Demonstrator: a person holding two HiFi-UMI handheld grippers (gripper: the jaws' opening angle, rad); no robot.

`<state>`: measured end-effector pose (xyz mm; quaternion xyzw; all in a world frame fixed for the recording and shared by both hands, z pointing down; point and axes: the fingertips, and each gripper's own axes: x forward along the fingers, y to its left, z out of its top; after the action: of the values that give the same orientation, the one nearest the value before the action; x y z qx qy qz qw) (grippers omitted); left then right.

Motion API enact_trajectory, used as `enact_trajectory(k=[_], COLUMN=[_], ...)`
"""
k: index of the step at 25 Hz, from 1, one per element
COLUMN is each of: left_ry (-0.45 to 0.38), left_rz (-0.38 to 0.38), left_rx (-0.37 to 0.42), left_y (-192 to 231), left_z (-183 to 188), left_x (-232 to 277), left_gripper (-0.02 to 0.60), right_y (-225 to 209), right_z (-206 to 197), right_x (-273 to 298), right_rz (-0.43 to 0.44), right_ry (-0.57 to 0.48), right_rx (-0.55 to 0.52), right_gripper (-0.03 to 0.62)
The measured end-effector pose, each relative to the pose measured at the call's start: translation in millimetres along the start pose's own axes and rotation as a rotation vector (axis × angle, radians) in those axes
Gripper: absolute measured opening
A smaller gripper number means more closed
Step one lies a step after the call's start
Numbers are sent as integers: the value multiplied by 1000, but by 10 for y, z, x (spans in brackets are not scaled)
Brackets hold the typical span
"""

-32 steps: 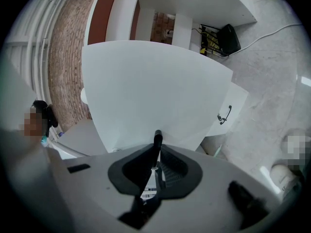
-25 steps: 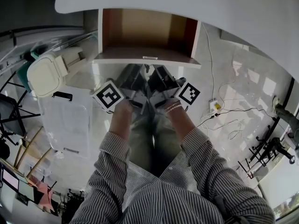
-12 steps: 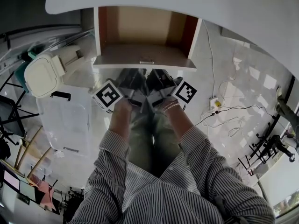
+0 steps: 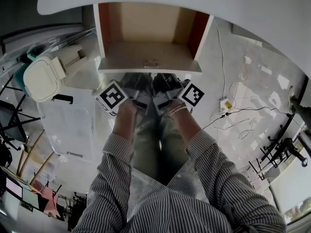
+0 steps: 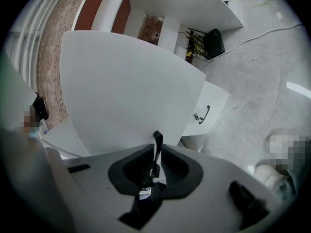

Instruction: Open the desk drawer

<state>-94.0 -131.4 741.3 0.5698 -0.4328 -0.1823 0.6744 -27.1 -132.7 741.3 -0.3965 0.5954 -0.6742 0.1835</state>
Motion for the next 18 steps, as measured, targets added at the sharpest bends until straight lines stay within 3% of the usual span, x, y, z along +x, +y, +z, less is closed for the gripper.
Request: enact_trajectory(k=[10, 18], left_ry=[11, 24], left_rz=[2, 1], left_rx=[8, -84], left_y=[80, 25], left_z=[3, -107], left_x=[3, -85], left_gripper=[52, 52], right_y=[-64, -38], right_z=[-18, -131], right_x=[26, -56], right_rz=[19, 3], right_ry=[14, 22], right_rx=[-17, 14], right_gripper=[44, 65])
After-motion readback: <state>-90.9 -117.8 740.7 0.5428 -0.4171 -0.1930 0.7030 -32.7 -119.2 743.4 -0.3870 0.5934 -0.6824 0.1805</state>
